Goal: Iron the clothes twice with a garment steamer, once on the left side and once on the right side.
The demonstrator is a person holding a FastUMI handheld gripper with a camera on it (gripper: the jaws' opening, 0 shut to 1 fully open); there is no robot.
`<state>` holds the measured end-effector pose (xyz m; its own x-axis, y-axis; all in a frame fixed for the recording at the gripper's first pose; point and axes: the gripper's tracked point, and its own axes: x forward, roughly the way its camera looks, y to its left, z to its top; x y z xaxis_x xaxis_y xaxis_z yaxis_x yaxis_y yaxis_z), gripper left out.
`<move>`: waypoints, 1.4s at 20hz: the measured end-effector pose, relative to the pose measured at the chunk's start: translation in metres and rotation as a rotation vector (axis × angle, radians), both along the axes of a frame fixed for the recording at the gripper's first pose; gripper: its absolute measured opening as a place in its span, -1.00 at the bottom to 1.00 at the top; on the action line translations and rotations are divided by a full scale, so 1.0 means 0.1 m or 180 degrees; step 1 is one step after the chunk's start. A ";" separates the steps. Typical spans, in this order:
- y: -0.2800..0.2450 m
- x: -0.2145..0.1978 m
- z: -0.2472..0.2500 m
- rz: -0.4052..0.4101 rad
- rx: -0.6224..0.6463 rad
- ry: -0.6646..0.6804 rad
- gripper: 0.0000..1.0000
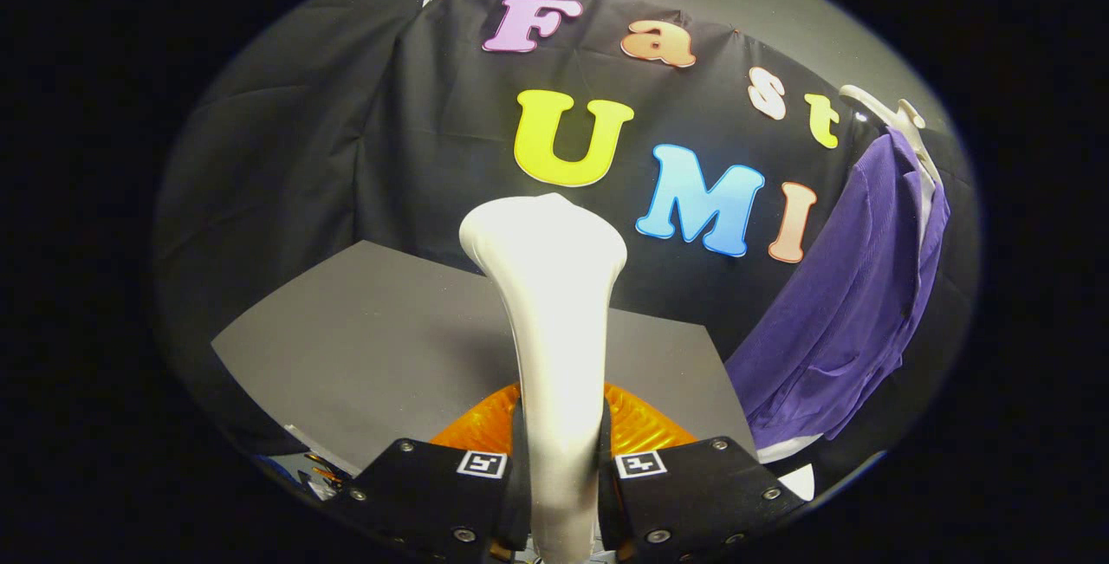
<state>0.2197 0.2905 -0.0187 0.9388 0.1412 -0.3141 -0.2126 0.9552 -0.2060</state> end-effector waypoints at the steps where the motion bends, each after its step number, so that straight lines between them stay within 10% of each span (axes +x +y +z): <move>1: -0.08 -0.05 0.06 -0.0012 0.0012 -0.0031 -0.38; 28: -3.23 -0.93 1.68 -0.0233 0.0747 -0.1228 -0.39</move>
<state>0.1262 -0.0325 0.1496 0.9910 0.0958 0.0932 -0.0931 0.9951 -0.0331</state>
